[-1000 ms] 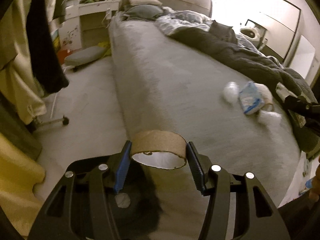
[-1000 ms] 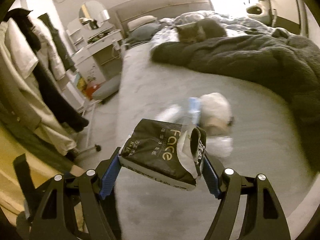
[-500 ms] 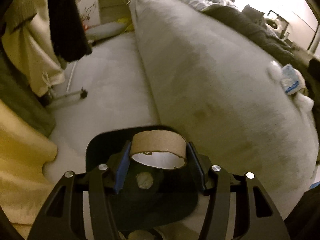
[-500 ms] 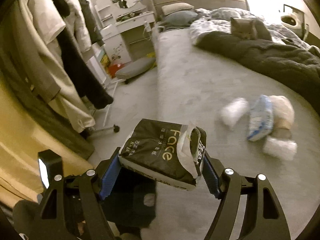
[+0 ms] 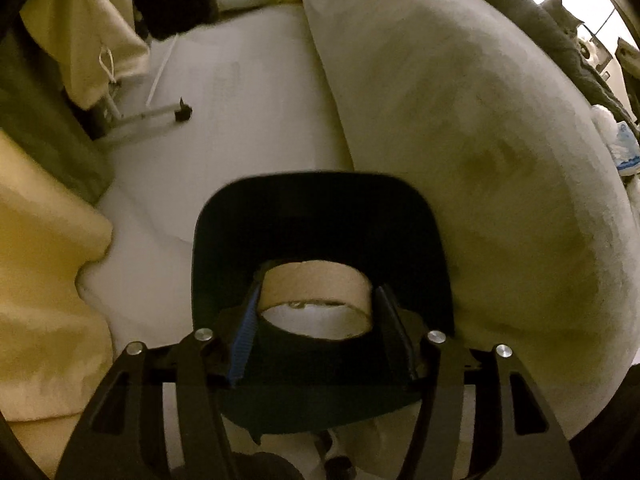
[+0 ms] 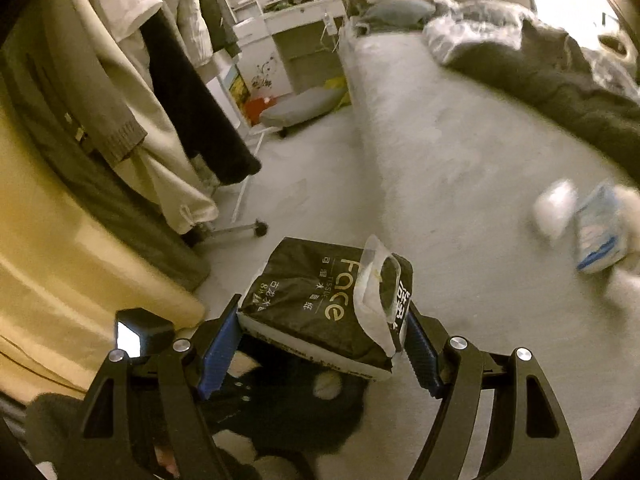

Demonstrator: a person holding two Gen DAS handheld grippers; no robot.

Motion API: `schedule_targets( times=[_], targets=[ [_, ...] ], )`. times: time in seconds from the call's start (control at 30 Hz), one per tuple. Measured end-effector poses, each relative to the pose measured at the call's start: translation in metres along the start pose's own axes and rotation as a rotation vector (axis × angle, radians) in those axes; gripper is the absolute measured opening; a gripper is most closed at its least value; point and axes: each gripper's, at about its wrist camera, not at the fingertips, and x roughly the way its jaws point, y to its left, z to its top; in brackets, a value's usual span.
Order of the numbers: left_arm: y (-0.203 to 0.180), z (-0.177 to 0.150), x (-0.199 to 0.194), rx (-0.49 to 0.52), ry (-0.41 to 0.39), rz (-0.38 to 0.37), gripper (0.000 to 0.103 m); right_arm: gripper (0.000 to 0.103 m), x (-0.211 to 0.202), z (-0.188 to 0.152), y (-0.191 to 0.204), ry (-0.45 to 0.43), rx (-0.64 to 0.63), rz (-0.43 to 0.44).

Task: Collect trash
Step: 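Carry the tape roll and tissue pack over the black bin, then open both tools to drop the tape roll and tissue pack into the bin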

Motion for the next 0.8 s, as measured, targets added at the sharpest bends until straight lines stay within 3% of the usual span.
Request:
schedule_targets(
  times=[0.13, 0.27, 0.6, 0.8],
  targets=[
    [0.009, -0.005, 0.004, 0.004, 0.02, -0.018, 0.076, 0.075, 0.019, -0.004, -0.003, 0.054, 0.061, 0.043],
    [0.016, -0.008, 0.004, 0.004, 0.028, -0.014, 0.079, 0.075, 0.033, -0.007, 0.003, 0.087, 0.067, 0.045],
    [0.043, -0.015, -0.013, -0.02, -0.006, 0.007, 0.079, 0.075, 0.065, -0.018, 0.022, 0.173, 0.002, 0.009],
    [0.061, -0.018, -0.029, -0.04, -0.051, 0.008, 0.074, 0.075, 0.086, -0.026, 0.02, 0.228, 0.037, 0.03]
  ],
)
